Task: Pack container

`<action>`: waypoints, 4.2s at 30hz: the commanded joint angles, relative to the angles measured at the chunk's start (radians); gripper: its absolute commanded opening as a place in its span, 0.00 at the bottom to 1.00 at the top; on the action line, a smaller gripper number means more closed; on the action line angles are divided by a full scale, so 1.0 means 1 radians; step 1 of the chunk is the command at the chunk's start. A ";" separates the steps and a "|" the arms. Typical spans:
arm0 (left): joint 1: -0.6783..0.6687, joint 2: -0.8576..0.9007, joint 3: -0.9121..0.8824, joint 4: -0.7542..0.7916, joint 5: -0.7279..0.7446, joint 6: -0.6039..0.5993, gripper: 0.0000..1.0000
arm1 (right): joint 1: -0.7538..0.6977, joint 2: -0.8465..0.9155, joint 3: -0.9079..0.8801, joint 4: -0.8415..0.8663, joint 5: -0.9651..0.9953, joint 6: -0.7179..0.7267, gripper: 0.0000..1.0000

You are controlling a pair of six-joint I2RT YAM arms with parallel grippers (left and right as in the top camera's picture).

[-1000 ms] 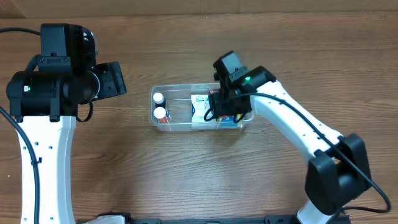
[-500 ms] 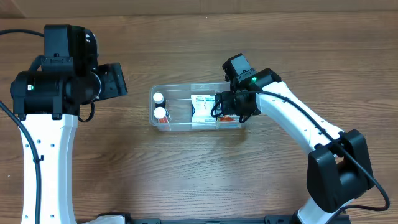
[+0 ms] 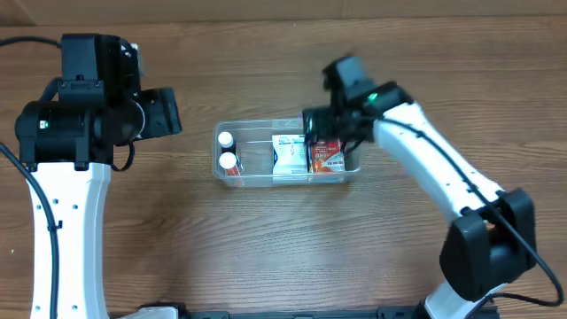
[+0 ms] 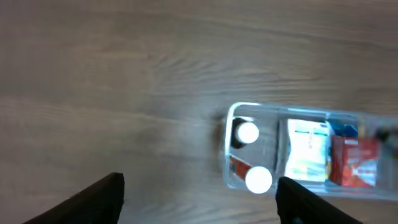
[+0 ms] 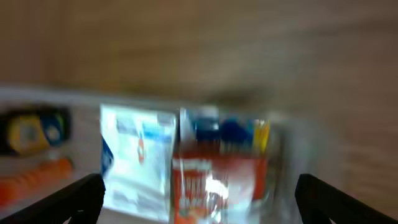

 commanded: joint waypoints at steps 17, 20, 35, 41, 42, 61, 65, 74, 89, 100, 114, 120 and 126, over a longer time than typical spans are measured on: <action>0.000 -0.034 -0.157 0.042 0.079 0.169 1.00 | -0.355 -0.256 0.041 -0.129 -0.006 -0.102 1.00; -0.002 -0.082 -0.184 0.043 0.079 0.168 1.00 | -0.355 -0.354 -0.054 -0.089 0.002 -0.101 1.00; -0.002 -0.877 -0.883 0.448 0.092 0.079 1.00 | -0.355 -1.524 -0.978 0.260 0.116 0.061 1.00; -0.002 -0.988 -0.936 0.364 0.090 0.053 1.00 | -0.355 -1.708 -1.005 0.095 0.116 0.061 1.00; -0.002 -0.986 -0.936 0.331 0.090 0.053 1.00 | -0.355 -1.707 -1.005 0.044 0.116 0.061 1.00; -0.002 -0.986 -0.936 0.164 0.090 0.053 1.00 | -0.265 -1.734 -1.022 -0.126 0.132 0.053 1.00; -0.002 -0.986 -0.936 0.164 0.090 0.053 1.00 | -0.265 -1.820 -1.233 0.153 0.128 0.030 1.00; -0.002 -0.986 -0.936 0.164 0.090 0.053 1.00 | -0.265 -1.820 -1.433 0.630 0.121 -0.318 1.00; -0.002 -0.986 -0.936 0.164 0.090 0.053 1.00 | -0.292 -1.820 -1.557 0.866 0.079 -0.438 1.00; -0.002 -0.986 -0.936 0.164 0.090 0.053 1.00 | -0.292 -1.820 -1.557 0.866 0.079 -0.438 1.00; -0.003 -1.170 -1.181 0.249 0.008 0.052 1.00 | -0.292 -1.820 -1.557 0.866 0.079 -0.438 1.00; -0.045 -1.363 -1.350 0.290 -0.046 0.051 1.00 | -0.292 -1.820 -1.557 0.866 0.079 -0.438 1.00; -0.075 -1.410 -1.404 0.501 -0.119 0.130 1.00 | -0.292 -1.820 -1.557 0.866 0.079 -0.438 1.00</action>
